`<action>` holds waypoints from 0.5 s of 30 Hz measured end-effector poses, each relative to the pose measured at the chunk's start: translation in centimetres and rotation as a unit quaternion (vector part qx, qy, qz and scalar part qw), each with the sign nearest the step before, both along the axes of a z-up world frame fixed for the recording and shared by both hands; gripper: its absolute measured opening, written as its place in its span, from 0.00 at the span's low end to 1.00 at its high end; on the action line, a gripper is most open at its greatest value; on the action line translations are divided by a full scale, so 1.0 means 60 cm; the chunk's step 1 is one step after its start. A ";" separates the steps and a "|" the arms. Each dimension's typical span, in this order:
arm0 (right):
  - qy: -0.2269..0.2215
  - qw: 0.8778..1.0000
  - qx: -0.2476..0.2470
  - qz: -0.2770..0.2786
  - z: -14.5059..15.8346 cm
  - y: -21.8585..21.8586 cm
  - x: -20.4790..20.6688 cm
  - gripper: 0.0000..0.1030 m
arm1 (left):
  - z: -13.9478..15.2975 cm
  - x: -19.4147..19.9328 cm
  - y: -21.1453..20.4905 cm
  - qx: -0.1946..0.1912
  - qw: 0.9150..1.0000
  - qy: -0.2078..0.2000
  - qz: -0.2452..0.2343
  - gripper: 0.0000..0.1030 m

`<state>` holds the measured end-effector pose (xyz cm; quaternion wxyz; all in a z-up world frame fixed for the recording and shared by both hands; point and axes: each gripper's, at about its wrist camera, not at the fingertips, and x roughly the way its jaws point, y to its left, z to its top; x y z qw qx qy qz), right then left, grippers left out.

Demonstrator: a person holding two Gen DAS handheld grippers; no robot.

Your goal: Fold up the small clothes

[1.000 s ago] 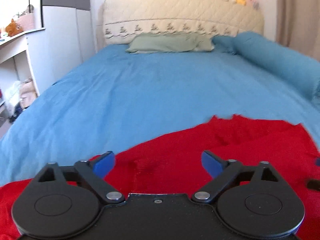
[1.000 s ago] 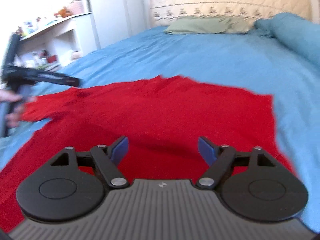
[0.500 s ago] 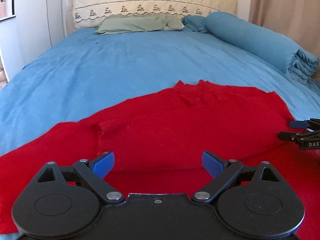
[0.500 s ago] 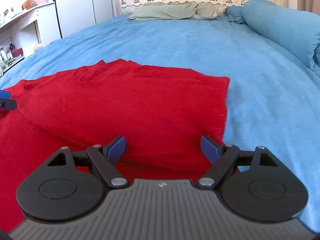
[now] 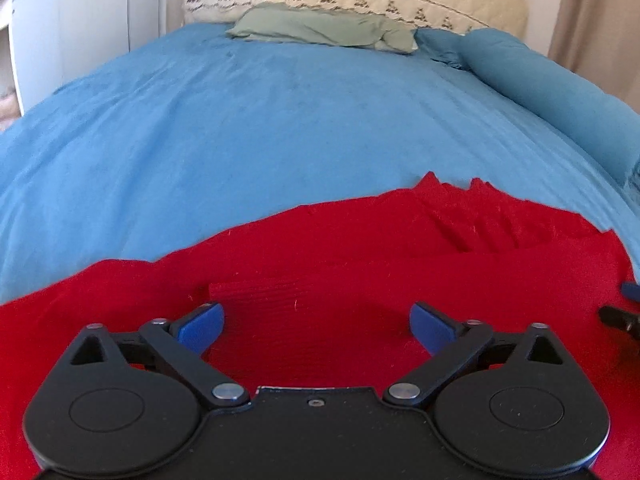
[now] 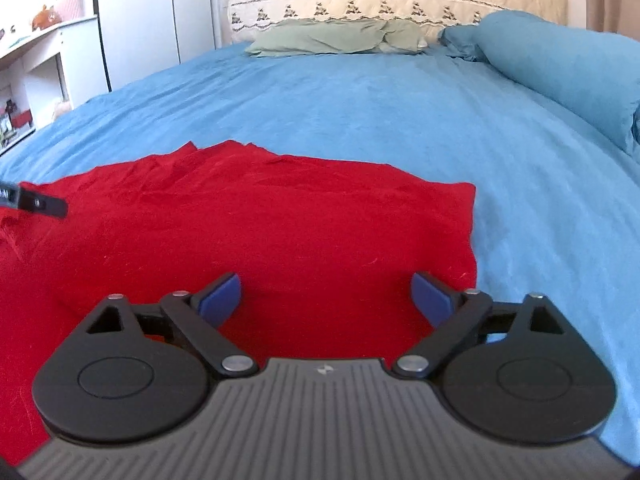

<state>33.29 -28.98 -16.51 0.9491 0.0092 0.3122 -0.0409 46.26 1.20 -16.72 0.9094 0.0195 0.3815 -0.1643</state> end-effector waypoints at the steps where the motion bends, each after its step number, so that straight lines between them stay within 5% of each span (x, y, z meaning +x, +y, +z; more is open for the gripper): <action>1: 0.000 1.000 0.003 0.001 -0.001 -0.002 0.000 1.00 | 0.000 -0.003 -0.001 0.013 1.000 0.002 0.005 1.00; 7: -0.022 0.999 -0.037 0.008 0.026 0.018 -0.038 1.00 | 0.029 -0.081 0.019 -0.013 1.000 -0.020 -0.006 1.00; 10: 0.013 0.999 -0.029 0.014 0.015 0.007 -0.054 1.00 | 0.014 -0.097 0.035 -0.009 1.000 0.017 0.012 1.00; 15: 0.025 1.000 0.012 0.008 0.014 -0.017 -0.062 1.00 | 0.042 -0.139 0.082 -0.026 0.998 0.018 0.045 1.00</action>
